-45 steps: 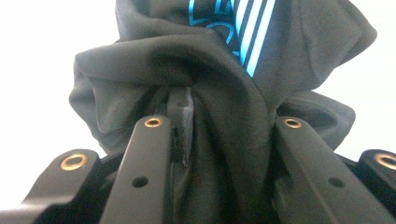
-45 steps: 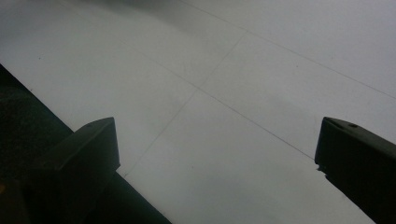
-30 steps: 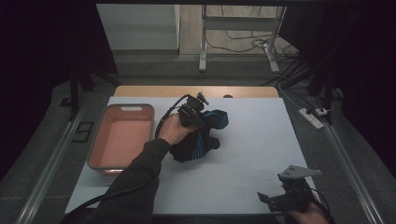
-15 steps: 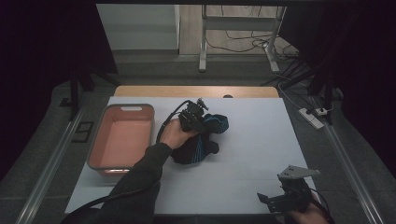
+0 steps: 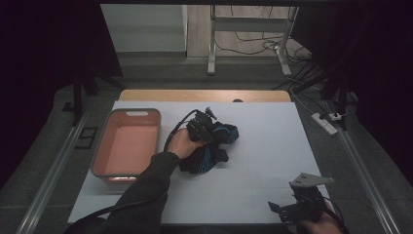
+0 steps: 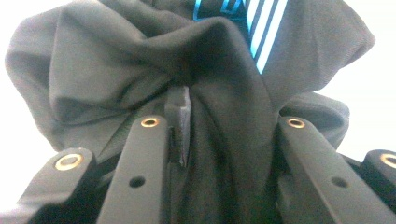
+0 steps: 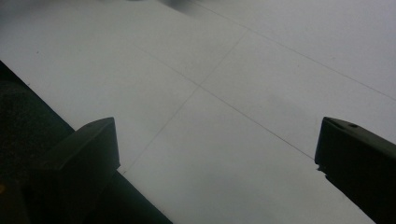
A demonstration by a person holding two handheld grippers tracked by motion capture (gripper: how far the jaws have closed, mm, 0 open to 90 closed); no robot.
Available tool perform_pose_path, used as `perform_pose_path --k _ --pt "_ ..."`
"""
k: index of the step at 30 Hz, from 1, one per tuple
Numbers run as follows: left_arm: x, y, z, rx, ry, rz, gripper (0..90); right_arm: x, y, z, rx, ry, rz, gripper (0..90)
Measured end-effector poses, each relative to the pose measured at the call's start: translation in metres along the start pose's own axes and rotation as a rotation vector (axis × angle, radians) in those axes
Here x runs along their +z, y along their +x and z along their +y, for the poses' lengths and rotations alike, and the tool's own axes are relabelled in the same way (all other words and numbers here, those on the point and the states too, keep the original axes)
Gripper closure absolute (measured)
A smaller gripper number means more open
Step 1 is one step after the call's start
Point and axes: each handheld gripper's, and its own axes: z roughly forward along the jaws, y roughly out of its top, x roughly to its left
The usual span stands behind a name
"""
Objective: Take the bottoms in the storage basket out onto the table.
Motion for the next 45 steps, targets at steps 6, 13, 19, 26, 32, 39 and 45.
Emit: perform_pose_path --k 6,13,19,26,32,39,45 --pt "0.008 0.001 -0.004 0.008 -0.004 -0.015 67.2 0.0 0.0 0.0 -0.001 0.0 0.001 0.0" --pt "0.017 0.003 -0.01 0.031 -0.005 -0.014 65.7 0.0 0.001 0.0 -0.003 0.007 0.003 0.0" --pt "0.024 0.001 -0.014 0.078 -0.004 0.015 64.0 0.0 0.001 0.0 -0.006 0.011 0.003 0.0" --pt "0.028 -0.002 -0.018 0.112 -0.035 0.051 58.6 0.001 0.001 0.0 -0.012 0.009 0.003 0.0" --pt "0.028 -0.001 -0.018 0.106 -0.039 0.051 51.3 0.001 0.002 0.0 -0.014 0.014 0.002 0.0" --pt "0.028 0.004 -0.017 0.075 -0.031 0.064 37.2 0.001 0.001 0.0 -0.013 0.014 0.004 0.0" --pt "0.027 0.003 -0.017 0.069 -0.033 0.055 33.8 0.001 0.001 0.0 -0.013 0.015 0.005 0.0"
